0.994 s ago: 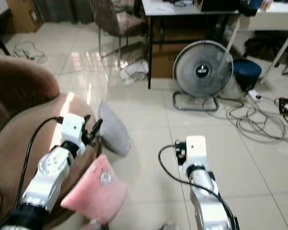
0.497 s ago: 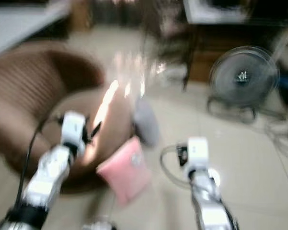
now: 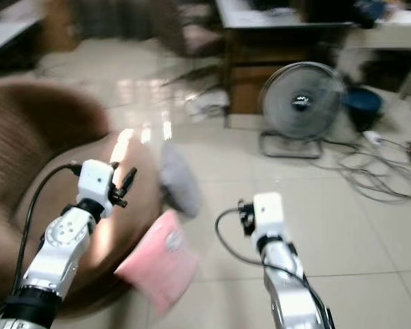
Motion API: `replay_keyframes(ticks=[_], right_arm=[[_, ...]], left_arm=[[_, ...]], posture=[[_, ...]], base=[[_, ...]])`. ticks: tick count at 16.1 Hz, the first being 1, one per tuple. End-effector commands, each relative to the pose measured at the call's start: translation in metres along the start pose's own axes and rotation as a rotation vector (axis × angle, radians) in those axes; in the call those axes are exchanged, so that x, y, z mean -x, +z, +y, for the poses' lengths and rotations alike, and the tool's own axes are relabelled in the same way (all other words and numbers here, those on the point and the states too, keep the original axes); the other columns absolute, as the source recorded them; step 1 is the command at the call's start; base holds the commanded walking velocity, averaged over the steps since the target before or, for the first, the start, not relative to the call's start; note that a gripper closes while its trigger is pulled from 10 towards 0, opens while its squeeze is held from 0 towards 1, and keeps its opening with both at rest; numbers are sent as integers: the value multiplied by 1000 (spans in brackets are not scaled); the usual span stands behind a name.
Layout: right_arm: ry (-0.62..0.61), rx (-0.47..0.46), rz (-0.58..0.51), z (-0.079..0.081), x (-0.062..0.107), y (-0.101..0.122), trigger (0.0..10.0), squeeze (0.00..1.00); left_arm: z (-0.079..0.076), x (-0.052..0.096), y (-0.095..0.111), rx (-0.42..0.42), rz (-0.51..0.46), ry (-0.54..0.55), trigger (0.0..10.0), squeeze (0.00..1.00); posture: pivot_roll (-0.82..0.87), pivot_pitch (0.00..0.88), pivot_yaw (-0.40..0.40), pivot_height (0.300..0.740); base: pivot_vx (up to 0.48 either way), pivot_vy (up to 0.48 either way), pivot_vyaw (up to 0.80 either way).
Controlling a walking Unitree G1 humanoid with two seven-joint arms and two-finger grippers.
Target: Move the pillow to the sofa from floor
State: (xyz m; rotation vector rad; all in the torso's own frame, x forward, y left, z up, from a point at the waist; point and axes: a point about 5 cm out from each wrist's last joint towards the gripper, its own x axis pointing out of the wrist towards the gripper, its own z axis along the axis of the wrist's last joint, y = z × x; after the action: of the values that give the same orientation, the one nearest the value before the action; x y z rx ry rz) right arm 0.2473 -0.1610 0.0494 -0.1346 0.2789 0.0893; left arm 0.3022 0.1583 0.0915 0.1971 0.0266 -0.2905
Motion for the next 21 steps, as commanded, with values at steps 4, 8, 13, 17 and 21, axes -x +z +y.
replay_keyframes(ticks=[4,8,13,17,21], right_arm=[[-69,-40,18,-14,-1,-3,10000,0],[-52,-38,17,-11,0,-4,10000,0],[-46,-55,18,-9,-1,-4,10000,0],[-45,-59,34,-9,0,-7,10000,0],[-30,-50,39,-8,-1,-8,10000,0]], left_arm=[[-8,-2,0,2,5,-25,10000,0],[-9,-2,-1,-1,22,-29,10000,0],[-7,0,-5,-4,38,-43,10000,0],[-16,-2,-16,-23,107,-155,10000,0],[-17,-5,-20,31,133,-144,10000,0]], posture=[[-39,0,56,740],[-39,0,59,740],[-36,0,60,740],[-38,0,63,710],[-37,0,70,682]], base=[[422,0,200],[192,0,0],[0,0,0],[0,0,0],[0,0,0]])
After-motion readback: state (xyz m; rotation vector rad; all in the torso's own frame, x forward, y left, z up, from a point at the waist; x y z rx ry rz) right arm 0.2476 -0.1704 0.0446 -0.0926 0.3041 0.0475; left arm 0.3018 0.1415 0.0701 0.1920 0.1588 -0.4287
